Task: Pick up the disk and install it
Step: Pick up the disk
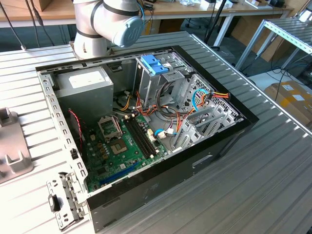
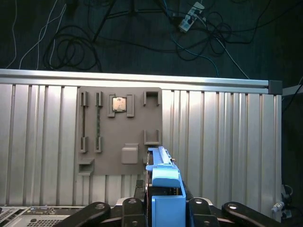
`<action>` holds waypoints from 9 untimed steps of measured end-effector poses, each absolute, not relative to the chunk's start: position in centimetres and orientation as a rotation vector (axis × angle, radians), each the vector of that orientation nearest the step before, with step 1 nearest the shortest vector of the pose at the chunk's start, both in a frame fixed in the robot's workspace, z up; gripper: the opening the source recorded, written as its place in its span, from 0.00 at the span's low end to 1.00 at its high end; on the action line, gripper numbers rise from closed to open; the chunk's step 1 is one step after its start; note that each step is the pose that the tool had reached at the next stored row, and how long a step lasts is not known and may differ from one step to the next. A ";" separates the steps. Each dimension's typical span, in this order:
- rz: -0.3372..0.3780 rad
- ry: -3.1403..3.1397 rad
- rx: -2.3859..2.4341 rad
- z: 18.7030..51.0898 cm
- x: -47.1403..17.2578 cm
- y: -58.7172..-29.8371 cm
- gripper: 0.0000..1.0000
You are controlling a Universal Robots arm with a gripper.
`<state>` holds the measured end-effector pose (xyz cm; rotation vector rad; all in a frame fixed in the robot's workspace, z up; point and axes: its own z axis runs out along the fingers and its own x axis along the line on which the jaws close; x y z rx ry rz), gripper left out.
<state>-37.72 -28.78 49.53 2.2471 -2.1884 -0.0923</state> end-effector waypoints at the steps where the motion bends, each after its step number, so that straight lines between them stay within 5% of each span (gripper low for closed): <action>1: -0.092 -2.188 2.247 49.5 -37.6 -28.8 0.37; 9: -0.092 -2.188 2.247 49.5 -37.1 -28.8 0.37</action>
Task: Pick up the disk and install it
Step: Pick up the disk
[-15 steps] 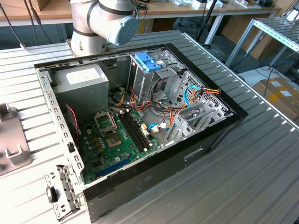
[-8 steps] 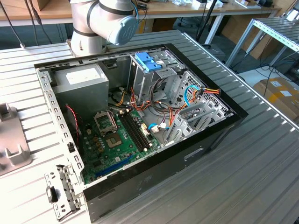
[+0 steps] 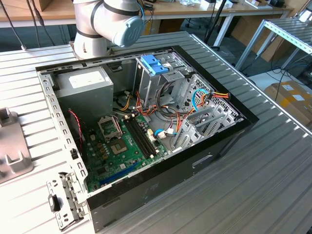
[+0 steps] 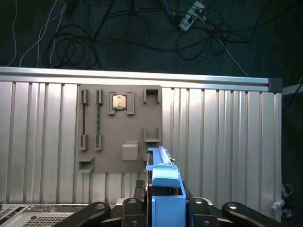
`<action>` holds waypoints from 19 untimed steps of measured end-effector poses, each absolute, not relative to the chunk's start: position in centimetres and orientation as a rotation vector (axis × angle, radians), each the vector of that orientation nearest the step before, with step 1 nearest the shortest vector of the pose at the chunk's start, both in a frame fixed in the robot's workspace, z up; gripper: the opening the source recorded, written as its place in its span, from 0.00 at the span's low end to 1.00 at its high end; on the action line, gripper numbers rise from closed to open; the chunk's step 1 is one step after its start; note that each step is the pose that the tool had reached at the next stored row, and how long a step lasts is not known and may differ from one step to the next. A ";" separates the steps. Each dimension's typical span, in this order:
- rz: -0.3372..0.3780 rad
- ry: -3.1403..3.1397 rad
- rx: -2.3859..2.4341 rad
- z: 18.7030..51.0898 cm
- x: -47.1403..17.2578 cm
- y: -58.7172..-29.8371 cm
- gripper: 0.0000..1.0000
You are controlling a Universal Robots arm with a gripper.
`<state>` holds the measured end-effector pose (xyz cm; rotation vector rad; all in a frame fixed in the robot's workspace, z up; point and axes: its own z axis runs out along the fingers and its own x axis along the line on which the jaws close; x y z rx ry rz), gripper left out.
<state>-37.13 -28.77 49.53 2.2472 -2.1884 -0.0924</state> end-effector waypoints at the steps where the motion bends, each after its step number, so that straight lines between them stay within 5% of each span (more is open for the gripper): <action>1: -0.092 -2.188 2.247 49.5 -36.8 -28.8 0.37; 19: -0.092 -2.188 2.247 49.5 -35.2 -28.8 0.37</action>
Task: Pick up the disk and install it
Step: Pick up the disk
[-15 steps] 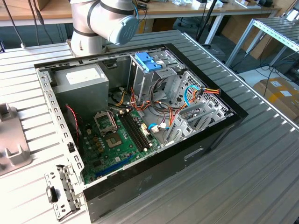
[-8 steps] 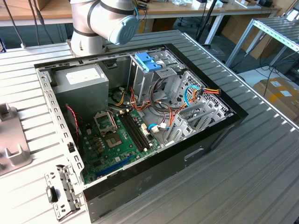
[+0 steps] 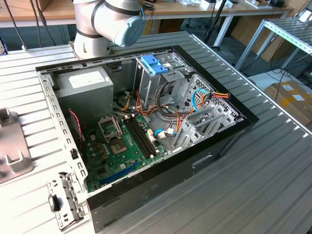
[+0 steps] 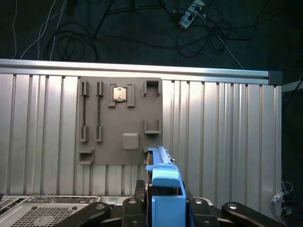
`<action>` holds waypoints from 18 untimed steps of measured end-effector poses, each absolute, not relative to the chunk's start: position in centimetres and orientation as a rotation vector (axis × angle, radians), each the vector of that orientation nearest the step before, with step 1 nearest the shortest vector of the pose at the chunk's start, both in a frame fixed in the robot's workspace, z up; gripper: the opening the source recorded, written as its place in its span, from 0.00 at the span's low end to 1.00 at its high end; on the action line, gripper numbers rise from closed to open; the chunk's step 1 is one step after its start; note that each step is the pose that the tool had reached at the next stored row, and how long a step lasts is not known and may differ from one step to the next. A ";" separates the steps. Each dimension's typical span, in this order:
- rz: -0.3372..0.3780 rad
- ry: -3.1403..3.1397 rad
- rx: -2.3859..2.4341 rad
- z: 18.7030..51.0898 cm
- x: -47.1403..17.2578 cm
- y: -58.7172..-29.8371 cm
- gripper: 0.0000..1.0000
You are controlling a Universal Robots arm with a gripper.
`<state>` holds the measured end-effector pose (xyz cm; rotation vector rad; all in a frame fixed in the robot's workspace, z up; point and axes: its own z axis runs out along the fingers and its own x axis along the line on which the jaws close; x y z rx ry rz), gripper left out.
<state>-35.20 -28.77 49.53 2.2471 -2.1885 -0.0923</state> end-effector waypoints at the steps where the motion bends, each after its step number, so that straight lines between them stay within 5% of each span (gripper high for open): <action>1: -0.092 -2.188 2.247 49.5 -35.2 -28.8 0.37; 18: -0.092 -2.188 2.247 49.5 -34.4 -28.8 0.37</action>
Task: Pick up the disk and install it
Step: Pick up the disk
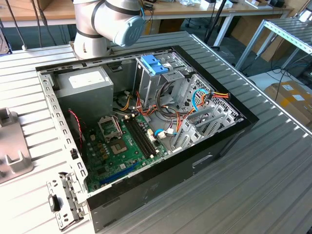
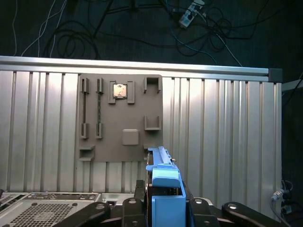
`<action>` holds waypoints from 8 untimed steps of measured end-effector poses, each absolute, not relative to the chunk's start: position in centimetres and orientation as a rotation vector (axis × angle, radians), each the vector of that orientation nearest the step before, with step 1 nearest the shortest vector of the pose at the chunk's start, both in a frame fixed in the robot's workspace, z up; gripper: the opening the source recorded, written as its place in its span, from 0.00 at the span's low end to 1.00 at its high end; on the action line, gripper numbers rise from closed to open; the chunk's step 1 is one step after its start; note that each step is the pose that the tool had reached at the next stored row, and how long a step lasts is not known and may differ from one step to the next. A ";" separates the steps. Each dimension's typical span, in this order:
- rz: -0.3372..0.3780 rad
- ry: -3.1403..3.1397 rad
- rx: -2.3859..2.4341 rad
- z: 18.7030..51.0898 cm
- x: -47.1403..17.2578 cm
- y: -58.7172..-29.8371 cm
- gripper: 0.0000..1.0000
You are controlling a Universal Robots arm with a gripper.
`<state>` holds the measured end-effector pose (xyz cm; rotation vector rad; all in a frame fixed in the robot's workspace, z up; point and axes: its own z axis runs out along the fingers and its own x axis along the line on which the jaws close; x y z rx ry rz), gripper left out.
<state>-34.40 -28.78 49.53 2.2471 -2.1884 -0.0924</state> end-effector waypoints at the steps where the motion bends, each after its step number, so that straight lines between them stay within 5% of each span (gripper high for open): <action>1: -0.092 -2.188 2.247 49.5 -34.4 -28.8 0.37; 8: -0.092 -2.188 2.247 49.5 -33.9 -28.8 0.37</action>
